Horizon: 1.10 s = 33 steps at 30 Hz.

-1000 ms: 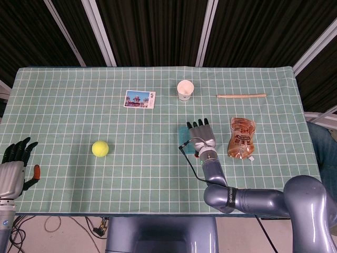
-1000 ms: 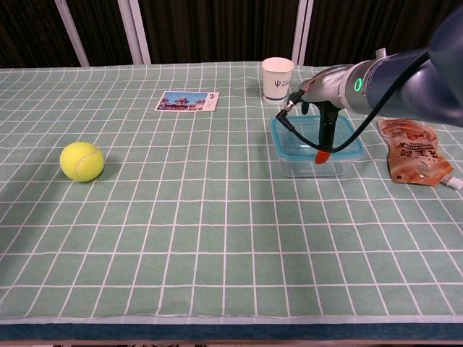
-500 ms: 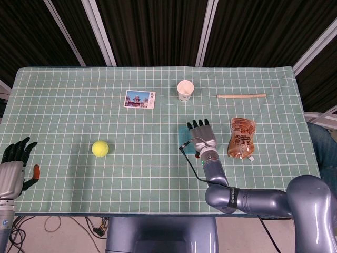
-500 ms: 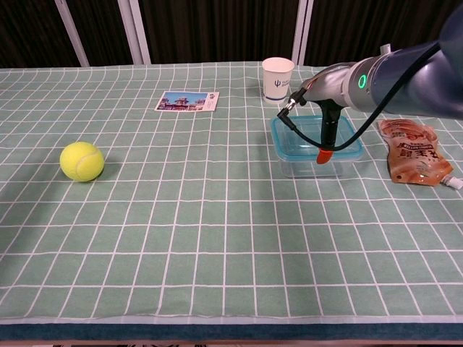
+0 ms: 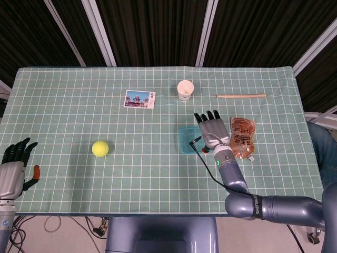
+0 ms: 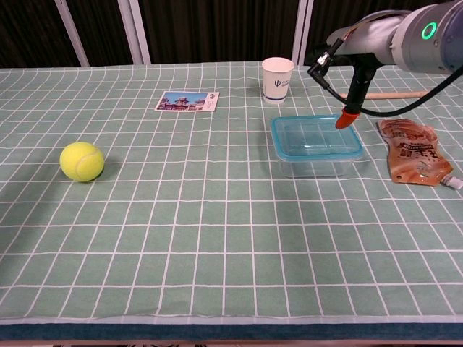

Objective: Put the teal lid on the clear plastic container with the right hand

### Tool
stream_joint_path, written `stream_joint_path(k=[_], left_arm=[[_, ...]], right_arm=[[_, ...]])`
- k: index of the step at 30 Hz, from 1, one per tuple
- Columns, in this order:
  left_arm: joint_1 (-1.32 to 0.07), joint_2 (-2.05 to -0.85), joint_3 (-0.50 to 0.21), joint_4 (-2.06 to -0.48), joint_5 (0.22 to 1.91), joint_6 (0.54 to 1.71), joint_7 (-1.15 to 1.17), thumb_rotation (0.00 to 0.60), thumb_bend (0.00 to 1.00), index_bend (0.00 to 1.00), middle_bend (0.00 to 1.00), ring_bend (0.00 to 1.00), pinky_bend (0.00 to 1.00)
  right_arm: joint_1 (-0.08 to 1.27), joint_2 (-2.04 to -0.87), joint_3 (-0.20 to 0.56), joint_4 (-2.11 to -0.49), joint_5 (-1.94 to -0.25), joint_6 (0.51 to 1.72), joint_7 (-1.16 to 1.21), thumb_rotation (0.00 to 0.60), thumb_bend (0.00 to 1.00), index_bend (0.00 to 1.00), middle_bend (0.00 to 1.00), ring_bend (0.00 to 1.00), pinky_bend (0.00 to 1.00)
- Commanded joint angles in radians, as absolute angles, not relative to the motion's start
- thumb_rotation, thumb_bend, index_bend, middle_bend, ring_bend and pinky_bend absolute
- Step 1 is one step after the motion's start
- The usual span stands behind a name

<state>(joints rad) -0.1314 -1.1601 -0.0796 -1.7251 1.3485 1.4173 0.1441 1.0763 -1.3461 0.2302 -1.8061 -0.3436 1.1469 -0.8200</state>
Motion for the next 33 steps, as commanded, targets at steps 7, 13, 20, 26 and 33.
stream_joint_path(k=[7,13,20,26,33], left_arm=[[-0.131,-1.155,-0.083,-1.735,1.328,1.409,0.142,0.6,0.56,0.12,0.0,0.0,0.0],[-0.132,-1.153,-0.083,-1.74,1.321,1.403,0.142,0.6,0.56,0.12,0.0,0.0,0.0],[-0.131,-1.153,-0.081,-1.744,1.319,1.401,0.148,0.6,0.56,0.13,0.0,0.0,0.0],[-0.132,-1.155,-0.081,-1.747,1.315,1.399,0.151,0.6,0.56,0.13,0.0,0.0,0.0],[-0.133,-1.155,-0.08,-1.746,1.313,1.396,0.153,0.6,0.56,0.13,0.0,0.0,0.0]], right_arm=[[0.963,-1.362,0.225,-1.732,-0.618,1.121,-0.574,0.6,0.37,0.41,0.2,0.0,0.0],[0.937,-1.388,0.217,-1.688,-0.678,1.118,-0.525,0.6,0.43,0.5,0.2,0.0,0.0],[0.887,-1.396,0.196,-1.659,-0.737,1.117,-0.465,0.6,0.49,0.5,0.2,0.0,0.0],[0.864,-1.404,0.191,-1.632,-0.772,1.098,-0.437,0.6,0.53,0.52,0.2,0.0,0.0],[0.845,-1.416,0.174,-1.614,-0.8,1.09,-0.444,0.6,0.53,0.57,0.19,0.0,0.0]])
